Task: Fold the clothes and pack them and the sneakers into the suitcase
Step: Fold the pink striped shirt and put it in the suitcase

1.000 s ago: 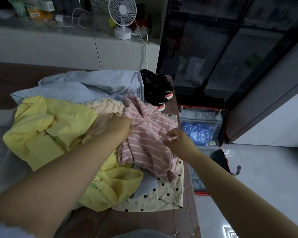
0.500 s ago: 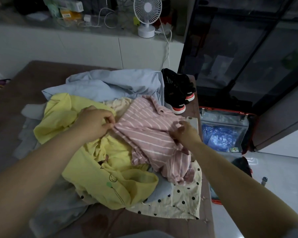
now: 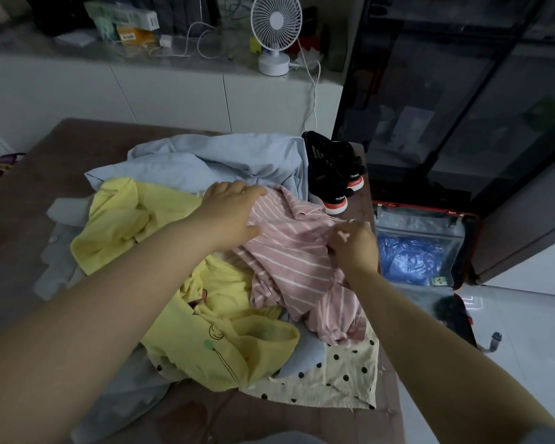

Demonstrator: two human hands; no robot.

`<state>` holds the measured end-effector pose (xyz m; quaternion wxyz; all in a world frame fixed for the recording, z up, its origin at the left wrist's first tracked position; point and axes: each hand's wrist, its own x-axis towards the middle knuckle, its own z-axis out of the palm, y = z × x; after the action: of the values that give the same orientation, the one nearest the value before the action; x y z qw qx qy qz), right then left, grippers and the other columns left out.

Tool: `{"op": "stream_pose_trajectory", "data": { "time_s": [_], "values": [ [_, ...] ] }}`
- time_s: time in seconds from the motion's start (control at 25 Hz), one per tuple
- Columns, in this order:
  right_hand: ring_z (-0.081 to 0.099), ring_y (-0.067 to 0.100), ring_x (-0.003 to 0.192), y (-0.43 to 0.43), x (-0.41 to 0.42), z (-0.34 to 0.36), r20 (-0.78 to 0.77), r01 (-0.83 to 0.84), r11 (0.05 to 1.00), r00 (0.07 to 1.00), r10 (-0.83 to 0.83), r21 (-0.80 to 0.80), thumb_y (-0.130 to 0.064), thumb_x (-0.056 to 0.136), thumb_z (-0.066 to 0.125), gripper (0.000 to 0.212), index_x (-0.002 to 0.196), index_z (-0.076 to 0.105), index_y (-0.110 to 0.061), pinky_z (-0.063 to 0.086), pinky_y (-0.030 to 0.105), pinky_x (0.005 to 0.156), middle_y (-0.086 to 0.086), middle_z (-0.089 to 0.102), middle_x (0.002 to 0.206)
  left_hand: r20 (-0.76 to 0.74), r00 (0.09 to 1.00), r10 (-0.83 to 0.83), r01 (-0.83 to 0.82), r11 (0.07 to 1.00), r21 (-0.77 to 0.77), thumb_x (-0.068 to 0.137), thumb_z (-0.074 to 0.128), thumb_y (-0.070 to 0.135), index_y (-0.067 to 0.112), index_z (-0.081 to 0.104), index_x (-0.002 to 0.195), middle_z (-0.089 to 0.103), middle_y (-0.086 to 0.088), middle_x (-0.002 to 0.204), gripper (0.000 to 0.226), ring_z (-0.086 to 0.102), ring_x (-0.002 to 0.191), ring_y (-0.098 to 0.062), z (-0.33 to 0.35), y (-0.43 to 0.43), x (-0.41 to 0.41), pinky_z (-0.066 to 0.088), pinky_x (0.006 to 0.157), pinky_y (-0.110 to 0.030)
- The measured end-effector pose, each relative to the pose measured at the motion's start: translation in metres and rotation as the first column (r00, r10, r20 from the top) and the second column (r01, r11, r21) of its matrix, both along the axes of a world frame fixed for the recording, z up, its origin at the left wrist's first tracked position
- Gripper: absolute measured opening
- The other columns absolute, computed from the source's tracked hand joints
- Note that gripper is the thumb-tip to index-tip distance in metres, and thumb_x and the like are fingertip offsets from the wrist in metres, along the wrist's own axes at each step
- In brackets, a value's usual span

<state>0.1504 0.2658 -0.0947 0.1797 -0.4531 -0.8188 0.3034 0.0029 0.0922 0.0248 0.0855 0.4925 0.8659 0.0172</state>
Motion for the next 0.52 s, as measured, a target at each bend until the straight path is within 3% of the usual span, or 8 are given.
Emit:
{"op": "stream_pose_trajectory", "data": {
  "time_s": [0.08, 0.16, 0.2, 0.28, 0.4, 0.48, 0.52],
  "values": [
    [0.052, 0.014, 0.084, -0.012, -0.013, 0.04, -0.292, 0.034, 0.999, 0.956, -0.036, -0.011, -0.017, 0.092, 0.053, 0.016, 0.098, 0.066, -0.011, 0.04, 0.025, 0.071, 0.004, 0.052, 0.114, 0.068, 0.997, -0.025, 0.012, 0.983, 0.181, 0.089, 0.055, 0.041, 0.022, 0.026, 0.144, 0.033, -0.005, 0.147, 0.065, 0.028, 0.135, -0.026, 0.006, 0.002, -0.002, 0.021, 0.109, -0.035],
    [0.052, 0.014, 0.089, -0.041, -0.032, 0.081, -0.505, -0.114, 0.988, 0.85, 0.152, 0.104, -0.007, 0.091, 0.052, 0.016, 0.101, 0.065, -0.006, 0.044, 0.025, 0.082, 0.01, 0.053, 0.109, 0.184, 0.982, -0.047, -0.044, 0.888, 0.458, 0.09, 0.056, 0.036, 0.018, 0.038, 0.139, 0.044, -0.007, 0.139, 0.055, 0.039, 0.128, -0.024, 0.021, 0.005, -0.004, 0.03, 0.102, -0.03],
    [0.053, 0.016, 0.091, -0.064, -0.042, 0.095, -0.532, -0.235, 0.946, 0.784, 0.32, 0.222, -0.003, 0.089, 0.053, 0.017, 0.101, 0.064, -0.003, 0.046, 0.03, 0.084, 0.013, 0.057, 0.105, 0.254, 0.966, -0.051, -0.106, 0.818, 0.566, 0.091, 0.056, 0.032, 0.016, 0.042, 0.135, 0.047, -0.006, 0.135, 0.049, 0.043, 0.125, -0.021, 0.03, 0.008, -0.007, 0.032, 0.098, -0.026],
    [0.059, 0.026, 0.089, -0.121, -0.051, 0.102, -0.424, -0.523, 0.752, 0.622, 0.658, 0.4, 0.001, 0.085, 0.053, 0.019, 0.101, 0.064, -0.001, 0.05, 0.043, 0.079, 0.017, 0.062, 0.098, 0.347, 0.937, -0.047, -0.204, 0.732, 0.65, 0.09, 0.059, 0.029, 0.018, 0.047, 0.131, 0.048, -0.001, 0.13, 0.044, 0.045, 0.12, -0.013, 0.048, 0.007, -0.017, 0.031, 0.094, -0.02],
    [0.062, 0.038, 0.082, -0.199, -0.041, 0.073, -0.141, -0.767, 0.368, 0.348, 0.927, 0.525, 0.001, 0.081, 0.055, 0.021, 0.099, 0.066, 0.001, 0.051, 0.045, 0.072, 0.021, 0.065, 0.091, 0.338, 0.938, -0.071, -0.105, 0.873, 0.476, 0.079, 0.07, 0.037, 0.028, 0.051, 0.125, 0.049, 0.007, 0.129, 0.05, 0.045, 0.117, -0.007, 0.05, -0.009, -0.027, 0.031, 0.091, -0.017],
    [0.061, 0.039, 0.073, -0.225, -0.029, 0.045, -0.011, -0.834, 0.24, 0.27, 0.963, 0.497, 0.001, 0.076, 0.059, 0.021, 0.096, 0.067, 0.002, 0.05, 0.043, 0.072, 0.021, 0.064, 0.082, 0.341, 0.932, -0.123, 0.033, 0.965, 0.26, 0.075, 0.073, 0.04, 0.027, 0.053, 0.125, 0.049, 0.007, 0.133, 0.056, 0.046, 0.123, -0.011, 0.026, -0.022, -0.016, 0.032, 0.096, -0.018],
    [0.062, 0.038, 0.071, -0.229, -0.024, 0.033, 0.035, -0.857, 0.22, 0.267, 0.963, 0.465, 0.001, 0.074, 0.063, 0.021, 0.094, 0.068, 0.002, 0.05, 0.043, 0.075, 0.021, 0.064, 0.081, 0.327, 0.933, -0.147, 0.099, 0.983, 0.157, 0.074, 0.073, 0.045, 0.027, 0.053, 0.127, 0.047, 0.008, 0.136, 0.059, 0.045, 0.125, -0.012, 0.01, -0.027, -0.007, 0.031, 0.101, -0.021]
  ]
}}
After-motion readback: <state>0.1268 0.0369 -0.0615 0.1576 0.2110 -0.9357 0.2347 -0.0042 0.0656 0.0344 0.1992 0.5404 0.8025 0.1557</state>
